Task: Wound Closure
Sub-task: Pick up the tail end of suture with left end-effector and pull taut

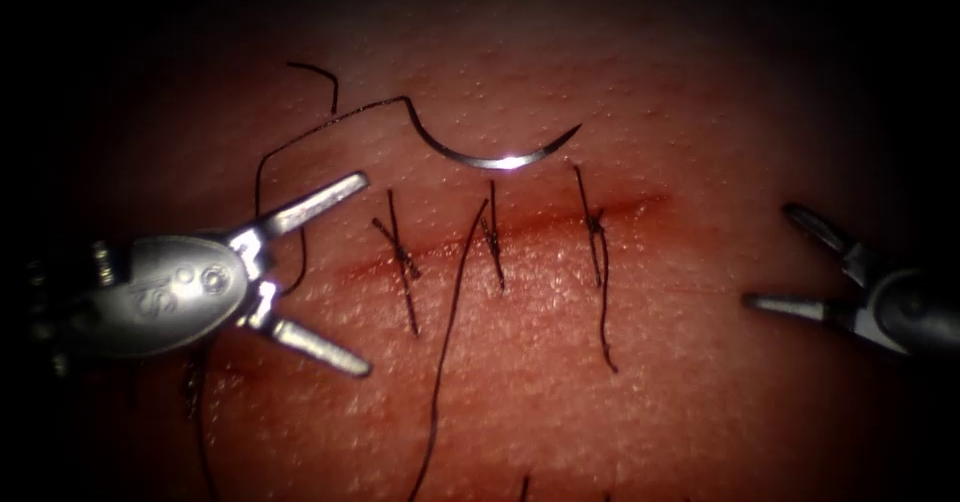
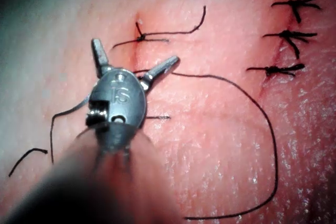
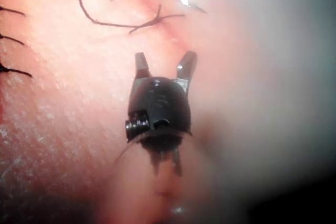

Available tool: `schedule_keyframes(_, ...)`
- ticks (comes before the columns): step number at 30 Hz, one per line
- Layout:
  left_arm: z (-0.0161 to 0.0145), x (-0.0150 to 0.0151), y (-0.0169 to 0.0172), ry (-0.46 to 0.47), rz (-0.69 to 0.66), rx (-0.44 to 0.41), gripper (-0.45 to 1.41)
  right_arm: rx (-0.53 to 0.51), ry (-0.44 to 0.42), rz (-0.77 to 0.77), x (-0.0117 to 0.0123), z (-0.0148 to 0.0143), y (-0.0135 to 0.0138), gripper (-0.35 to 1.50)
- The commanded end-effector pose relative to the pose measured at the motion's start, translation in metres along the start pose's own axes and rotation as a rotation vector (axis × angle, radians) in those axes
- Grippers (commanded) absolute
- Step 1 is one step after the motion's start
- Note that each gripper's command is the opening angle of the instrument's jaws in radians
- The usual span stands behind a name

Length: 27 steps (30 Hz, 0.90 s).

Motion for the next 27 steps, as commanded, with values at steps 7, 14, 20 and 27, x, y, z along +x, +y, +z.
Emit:
schedule_keyframes(7, 0.0087, -0.0012, 0.0043, 0.042, -0.008, -0.06, 0.74, 0.001, 0.004, -0.001, -0.0001, 0.0008, -0.0001, 1.06)
schedule_keyframes(14, 0.0123, -0.0028, 0.0049, 0.024, -0.062, -0.071, 0.28, 0.0, 0.005, -0.003, -0.0003, 0.0009, -0.0003, 1.06)
schedule_keyframes(20, 0.0141, -0.004, 0.0052, -0.018, -0.062, -0.077, 0.17, -0.002, 0.006, -0.004, -0.0003, 0.0009, -0.0005, 1.06)
schedule_keyframes(27, 0.0135, -0.0046, 0.0047, -0.03, -0.084, -0.105, -0.45, 0.048, 0.04, -0.007, -0.0003, 0.0014, -0.0014, 1.06)
